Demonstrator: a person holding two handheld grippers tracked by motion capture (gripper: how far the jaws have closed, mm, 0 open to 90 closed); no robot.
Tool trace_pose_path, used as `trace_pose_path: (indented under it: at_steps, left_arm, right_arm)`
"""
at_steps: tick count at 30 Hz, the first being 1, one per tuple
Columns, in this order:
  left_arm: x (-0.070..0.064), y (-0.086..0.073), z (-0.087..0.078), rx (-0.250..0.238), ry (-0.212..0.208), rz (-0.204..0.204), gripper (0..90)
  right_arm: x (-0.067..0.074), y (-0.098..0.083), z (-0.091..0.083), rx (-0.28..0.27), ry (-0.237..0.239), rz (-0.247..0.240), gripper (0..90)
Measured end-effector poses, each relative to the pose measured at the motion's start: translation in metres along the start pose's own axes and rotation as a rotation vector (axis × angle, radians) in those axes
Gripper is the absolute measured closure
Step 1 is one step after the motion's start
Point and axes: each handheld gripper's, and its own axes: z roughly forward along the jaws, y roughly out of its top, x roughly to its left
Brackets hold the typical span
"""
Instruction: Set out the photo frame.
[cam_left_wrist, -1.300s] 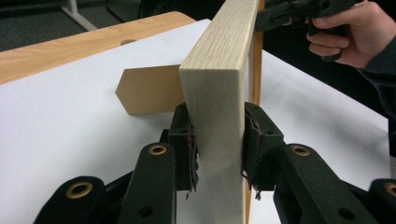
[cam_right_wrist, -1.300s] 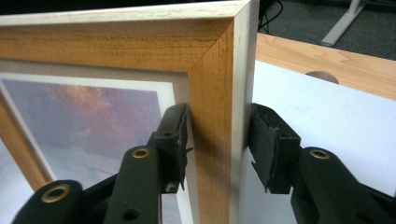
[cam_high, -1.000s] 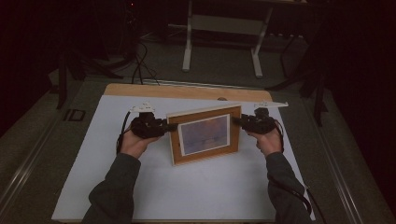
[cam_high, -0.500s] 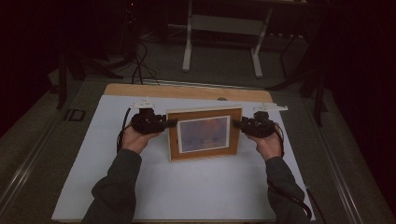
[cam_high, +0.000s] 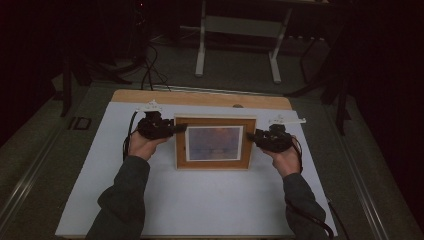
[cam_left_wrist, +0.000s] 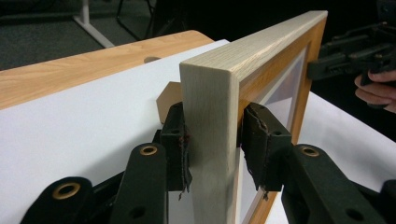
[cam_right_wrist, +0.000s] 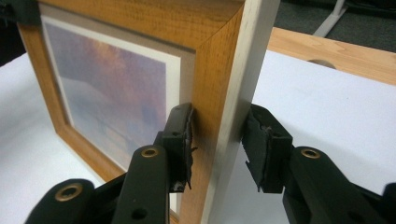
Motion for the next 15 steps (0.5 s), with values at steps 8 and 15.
trace_pose_path:
  at_steps: [8, 15]
  left_arm:
    - [0.0032, -0.0001, -0.0003, -0.005, -0.003, -0.003, 62.9]
    - [0.0045, -0.0001, -0.0005, -0.005, -0.006, -0.008, 62.4]
  right_arm:
    - [0.0019, -0.0045, -0.0008, 0.003, 0.004, -0.009, 65.5]
    - [0.0033, -0.0049, -0.0012, 0.01, 0.005, -0.018, 66.1]
